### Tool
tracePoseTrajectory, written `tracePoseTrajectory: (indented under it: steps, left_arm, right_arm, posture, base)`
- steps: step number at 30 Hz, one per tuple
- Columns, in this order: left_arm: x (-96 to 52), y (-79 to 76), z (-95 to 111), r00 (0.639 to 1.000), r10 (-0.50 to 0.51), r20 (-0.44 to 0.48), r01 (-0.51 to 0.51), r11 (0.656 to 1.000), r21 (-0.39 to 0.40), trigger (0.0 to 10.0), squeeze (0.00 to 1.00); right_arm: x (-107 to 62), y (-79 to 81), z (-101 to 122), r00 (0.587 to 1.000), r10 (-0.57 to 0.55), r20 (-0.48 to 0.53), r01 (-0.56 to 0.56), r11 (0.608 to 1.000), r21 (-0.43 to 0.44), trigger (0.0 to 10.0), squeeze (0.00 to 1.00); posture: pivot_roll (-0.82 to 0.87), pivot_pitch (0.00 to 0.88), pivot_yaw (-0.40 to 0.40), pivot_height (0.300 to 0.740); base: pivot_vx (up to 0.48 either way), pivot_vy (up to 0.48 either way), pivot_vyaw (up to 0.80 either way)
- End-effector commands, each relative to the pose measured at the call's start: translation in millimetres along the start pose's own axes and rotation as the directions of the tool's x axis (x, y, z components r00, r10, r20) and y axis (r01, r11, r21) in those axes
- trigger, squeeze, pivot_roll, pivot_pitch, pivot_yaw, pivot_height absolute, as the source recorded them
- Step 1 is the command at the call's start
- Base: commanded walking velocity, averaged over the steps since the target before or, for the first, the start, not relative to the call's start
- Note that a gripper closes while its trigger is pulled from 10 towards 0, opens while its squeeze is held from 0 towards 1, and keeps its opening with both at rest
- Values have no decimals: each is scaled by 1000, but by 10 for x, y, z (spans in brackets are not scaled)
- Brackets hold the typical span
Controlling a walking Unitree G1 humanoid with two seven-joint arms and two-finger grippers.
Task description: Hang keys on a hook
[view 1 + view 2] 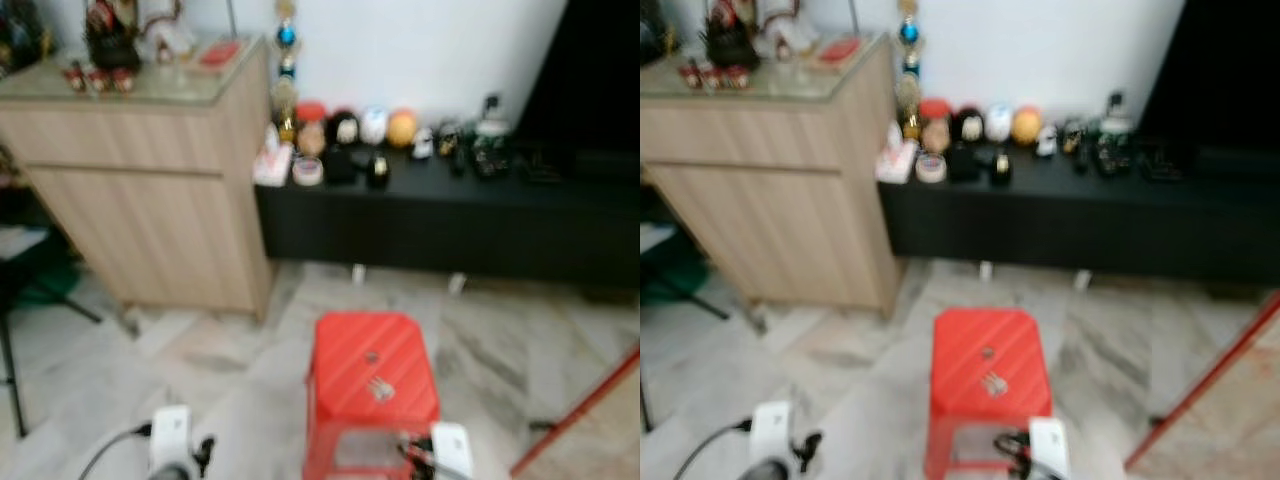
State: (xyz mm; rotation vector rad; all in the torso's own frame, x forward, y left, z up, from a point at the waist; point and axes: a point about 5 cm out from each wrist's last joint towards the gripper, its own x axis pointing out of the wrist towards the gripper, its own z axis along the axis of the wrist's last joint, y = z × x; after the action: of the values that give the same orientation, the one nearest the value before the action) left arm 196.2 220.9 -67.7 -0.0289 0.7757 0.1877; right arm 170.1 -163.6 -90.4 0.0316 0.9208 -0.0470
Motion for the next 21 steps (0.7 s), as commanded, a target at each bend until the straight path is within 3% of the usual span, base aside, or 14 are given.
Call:
tracePoseTrajectory:
  steps: [1, 12, 21]
  left_arm:
    - [-19, 124, -36, 999, 32, -15, -32, 999, 13, 10000, 0]
    - [-16, 103, -29, 1000, 27, -11, -27, 1000, 15, 10000, 0]
    - [-17, 101, -16, 1000, 16, 5, -16, 1000, 2, 10000, 0]
  right_arm:
    - [19, 146, 73, 999, 41, 22, -41, 999, 11, 10000, 0]
    - [18, 149, 71, 999, 47, 23, -47, 999, 21, 10000, 0]
    - [12, 145, 77, 998, 31, 49, -33, 998, 49, 10000, 0]
  posture:
    - [22, 0, -18, 740]
    - [22, 0, -18, 740]
    - [18, 0, -18, 740]
  base:
    - [285, 0, 0]
    - [283, 0, 0]
    - [0, 0, 0]
